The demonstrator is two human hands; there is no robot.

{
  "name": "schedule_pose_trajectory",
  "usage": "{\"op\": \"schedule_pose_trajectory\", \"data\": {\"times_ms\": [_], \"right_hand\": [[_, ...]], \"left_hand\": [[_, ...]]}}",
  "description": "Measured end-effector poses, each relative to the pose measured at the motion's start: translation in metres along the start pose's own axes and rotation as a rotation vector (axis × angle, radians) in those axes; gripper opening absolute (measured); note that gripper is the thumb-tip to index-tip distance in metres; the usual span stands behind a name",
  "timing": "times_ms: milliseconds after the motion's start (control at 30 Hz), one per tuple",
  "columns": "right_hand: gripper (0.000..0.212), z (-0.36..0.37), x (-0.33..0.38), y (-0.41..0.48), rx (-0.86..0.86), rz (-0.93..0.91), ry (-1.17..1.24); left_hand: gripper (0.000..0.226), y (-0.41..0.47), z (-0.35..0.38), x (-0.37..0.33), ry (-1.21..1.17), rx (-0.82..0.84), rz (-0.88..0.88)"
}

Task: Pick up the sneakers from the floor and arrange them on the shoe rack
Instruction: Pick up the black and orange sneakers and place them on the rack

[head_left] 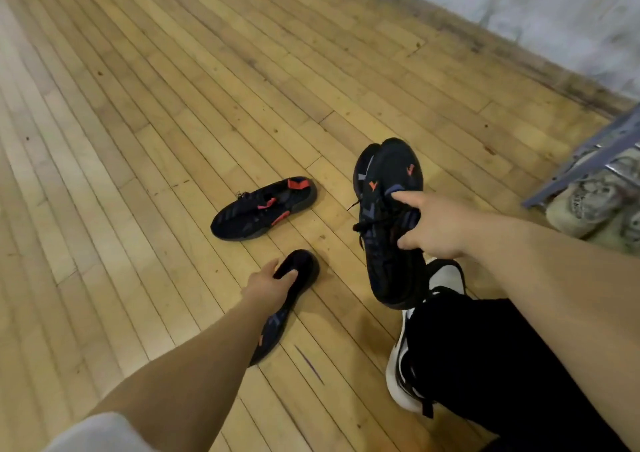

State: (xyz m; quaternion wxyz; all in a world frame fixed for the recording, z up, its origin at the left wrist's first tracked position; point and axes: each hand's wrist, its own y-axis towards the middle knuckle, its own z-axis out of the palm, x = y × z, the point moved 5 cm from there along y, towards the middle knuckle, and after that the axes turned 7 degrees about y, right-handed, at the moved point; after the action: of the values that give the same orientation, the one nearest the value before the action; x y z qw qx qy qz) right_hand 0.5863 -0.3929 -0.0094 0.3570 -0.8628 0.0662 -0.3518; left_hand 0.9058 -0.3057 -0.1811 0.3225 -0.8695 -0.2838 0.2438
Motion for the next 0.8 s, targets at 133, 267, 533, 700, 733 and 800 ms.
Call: {"op": "schedule_pose_trajectory", "data": {"times_ms": [133,267,533,700,733,800], "right_hand": [[0.091,0.012,0.011,0.000,0.092,-0.035,-0.102],[0.086,0.013,0.018,-0.001,0.104,-0.037,-0.176],[0.084,-0.033,0.043,-0.017,-0.069,-0.051,-0.238],[0.079,-0.149,0.089,-0.089,-0.488,-0.217,-0.177],[0.079,-0.171,0.092,-0.112,-0.552,-0.257,-0.133],[0.079,-0.206,0.088,-0.157,-0.652,-0.331,-0.046]], "left_hand": [[0.100,-0.008,0.012,0.007,0.326,0.015,0.086],[0.100,-0.024,0.025,-0.004,0.426,-0.121,0.220],[0.064,-0.070,0.005,-0.085,-0.389,-0.111,0.377],[0.053,-0.121,-0.087,-0.188,-0.595,-0.174,0.667],[0.054,-0.136,-0.105,-0.213,-0.603,-0.180,0.740],[0.056,-0.170,-0.138,-0.264,-0.576,-0.183,0.902]]}}
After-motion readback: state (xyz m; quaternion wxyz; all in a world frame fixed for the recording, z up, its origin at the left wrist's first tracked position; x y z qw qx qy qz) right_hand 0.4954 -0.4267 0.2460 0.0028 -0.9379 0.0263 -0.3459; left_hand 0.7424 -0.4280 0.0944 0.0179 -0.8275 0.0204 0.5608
